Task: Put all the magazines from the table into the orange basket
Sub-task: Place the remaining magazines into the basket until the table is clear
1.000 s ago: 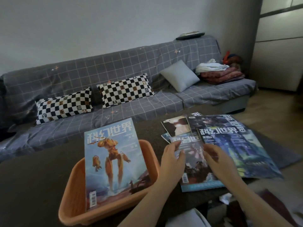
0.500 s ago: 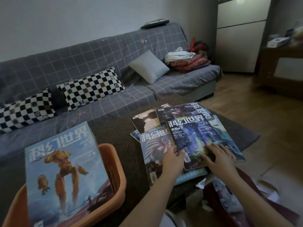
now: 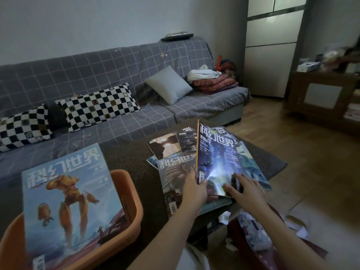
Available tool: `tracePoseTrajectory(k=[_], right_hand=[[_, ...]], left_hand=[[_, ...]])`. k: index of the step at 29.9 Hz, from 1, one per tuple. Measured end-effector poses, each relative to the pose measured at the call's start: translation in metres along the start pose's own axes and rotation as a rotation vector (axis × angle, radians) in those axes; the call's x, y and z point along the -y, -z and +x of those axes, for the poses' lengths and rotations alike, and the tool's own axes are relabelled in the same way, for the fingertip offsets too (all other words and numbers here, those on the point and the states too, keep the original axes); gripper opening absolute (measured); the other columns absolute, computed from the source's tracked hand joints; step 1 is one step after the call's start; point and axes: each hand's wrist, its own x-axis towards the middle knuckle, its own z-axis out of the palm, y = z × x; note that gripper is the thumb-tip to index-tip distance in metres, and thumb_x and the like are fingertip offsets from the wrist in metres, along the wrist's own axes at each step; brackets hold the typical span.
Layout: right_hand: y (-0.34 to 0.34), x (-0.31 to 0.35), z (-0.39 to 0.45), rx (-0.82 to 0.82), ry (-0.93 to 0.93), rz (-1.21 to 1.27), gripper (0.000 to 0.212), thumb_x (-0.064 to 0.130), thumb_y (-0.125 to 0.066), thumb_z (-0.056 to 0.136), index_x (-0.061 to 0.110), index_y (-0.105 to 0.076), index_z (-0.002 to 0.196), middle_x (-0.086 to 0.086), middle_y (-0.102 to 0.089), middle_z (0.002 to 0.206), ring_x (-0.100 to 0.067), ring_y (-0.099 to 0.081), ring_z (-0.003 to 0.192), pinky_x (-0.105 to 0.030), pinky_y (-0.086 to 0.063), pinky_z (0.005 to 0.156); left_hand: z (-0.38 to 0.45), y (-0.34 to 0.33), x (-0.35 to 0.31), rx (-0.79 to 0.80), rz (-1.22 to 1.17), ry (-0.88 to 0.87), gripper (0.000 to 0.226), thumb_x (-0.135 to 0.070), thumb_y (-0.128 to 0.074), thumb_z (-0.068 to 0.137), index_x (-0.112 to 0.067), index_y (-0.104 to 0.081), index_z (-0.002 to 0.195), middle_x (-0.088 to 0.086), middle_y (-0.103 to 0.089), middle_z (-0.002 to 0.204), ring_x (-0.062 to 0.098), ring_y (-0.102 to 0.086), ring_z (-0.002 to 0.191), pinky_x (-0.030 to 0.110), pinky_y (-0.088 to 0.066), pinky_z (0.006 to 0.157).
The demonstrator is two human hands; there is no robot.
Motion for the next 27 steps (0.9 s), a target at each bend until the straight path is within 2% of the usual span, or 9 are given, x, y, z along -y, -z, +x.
tracePoseTrajectory(k=[4,6,8,10,13,17,20,24,27], right_hand=[[0.007,0.024,-0.014,-0.007,0.007,0.231,0.085,0.058,-0.058,0.08,0.02,-0.024,0.147,-0.002,-0.03,0.151,-0.024,-0.033,0.135,-0.034,-0.036,0.102],[0.008,0.045,-0.02,-0.009,0.029,0.425,0.088,0.052,-0.064,0.078,0.02,-0.02,0.148,0.001,-0.032,0.15,-0.02,-0.038,0.132,-0.026,-0.036,0.092],[0.007,0.065,-0.024,-0.003,0.038,0.518,0.085,0.046,-0.066,0.08,0.021,-0.02,0.147,0.0,-0.032,0.15,-0.021,-0.038,0.131,-0.028,-0.037,0.092],[0.005,0.09,-0.03,0.014,0.062,0.611,0.07,0.036,-0.066,0.084,0.02,-0.03,0.142,0.0,-0.045,0.14,-0.016,-0.05,0.118,-0.023,-0.043,0.086],[-0.001,0.125,-0.04,0.076,0.129,0.74,0.046,0.025,-0.065,0.087,0.021,-0.044,0.127,0.009,-0.061,0.107,0.001,-0.058,0.087,-0.014,-0.045,0.06],[-0.018,0.164,-0.054,0.149,0.177,0.834,0.045,0.019,-0.064,0.087,0.021,-0.043,0.127,-0.001,-0.062,0.109,-0.017,-0.062,0.095,-0.035,-0.053,0.077],[-0.034,0.187,-0.06,0.198,0.212,0.883,0.04,0.016,-0.062,0.088,0.029,-0.041,0.12,0.003,-0.064,0.101,-0.013,-0.063,0.09,-0.033,-0.053,0.075],[-0.056,0.216,-0.063,0.287,0.249,0.908,0.043,0.015,-0.061,0.09,0.03,-0.041,0.124,0.004,-0.064,0.105,-0.008,-0.065,0.089,-0.025,-0.053,0.068],[-0.072,0.236,-0.066,0.334,0.281,0.866,0.047,0.017,-0.059,0.091,0.028,-0.037,0.13,-0.002,-0.057,0.123,-0.019,-0.058,0.109,-0.04,-0.051,0.088]], left_hand=[[-0.03,0.046,-0.003,-0.056,-0.039,-0.148,0.018,-0.004,-0.052,0.096,-0.016,-0.055,0.109,0.004,-0.063,0.104,0.017,-0.064,0.087,0.038,-0.054,0.075],[-0.045,0.072,-0.004,-0.071,-0.062,-0.156,0.019,-0.005,-0.052,0.096,-0.017,-0.057,0.109,0.006,-0.065,0.108,0.025,-0.064,0.098,0.046,-0.051,0.089],[-0.055,0.096,-0.003,-0.11,-0.074,-0.15,0.018,-0.007,-0.052,0.097,-0.018,-0.058,0.109,0.006,-0.067,0.109,0.028,-0.063,0.104,0.05,-0.05,0.094],[-0.068,0.125,-0.003,-0.161,-0.108,-0.169,0.018,-0.006,-0.052,0.097,-0.021,-0.06,0.103,0.005,-0.069,0.104,0.027,-0.066,0.097,0.051,-0.053,0.088],[-0.089,0.164,-0.003,-0.181,-0.173,-0.217,0.021,-0.002,-0.05,0.097,-0.019,-0.059,0.105,0.008,-0.07,0.102,0.022,-0.071,0.083,0.039,-0.061,0.064],[-0.106,0.21,0.004,-0.253,-0.052,-0.271,0.02,-0.011,-0.051,0.098,-0.026,-0.057,0.109,0.007,-0.067,0.111,0.024,-0.063,0.102,0.051,-0.05,0.093],[-0.118,0.238,0.01,-0.292,-0.024,-0.252,0.025,-0.018,-0.052,0.098,-0.034,-0.053,0.118,-0.008,-0.062,0.12,0.008,-0.058,0.108,0.035,-0.049,0.092],[-0.13,0.269,0.021,-0.343,-0.075,-0.2,0.029,-0.017,-0.051,0.098,-0.028,-0.054,0.125,-0.007,-0.064,0.121,0.014,-0.058,0.113,0.043,-0.046,0.1],[-0.138,0.287,0.031,-0.402,-0.005,-0.163,0.032,-0.022,-0.054,0.097,-0.028,-0.051,0.128,-0.013,-0.065,0.113,0.007,-0.062,0.104,0.037,-0.051,0.092]])
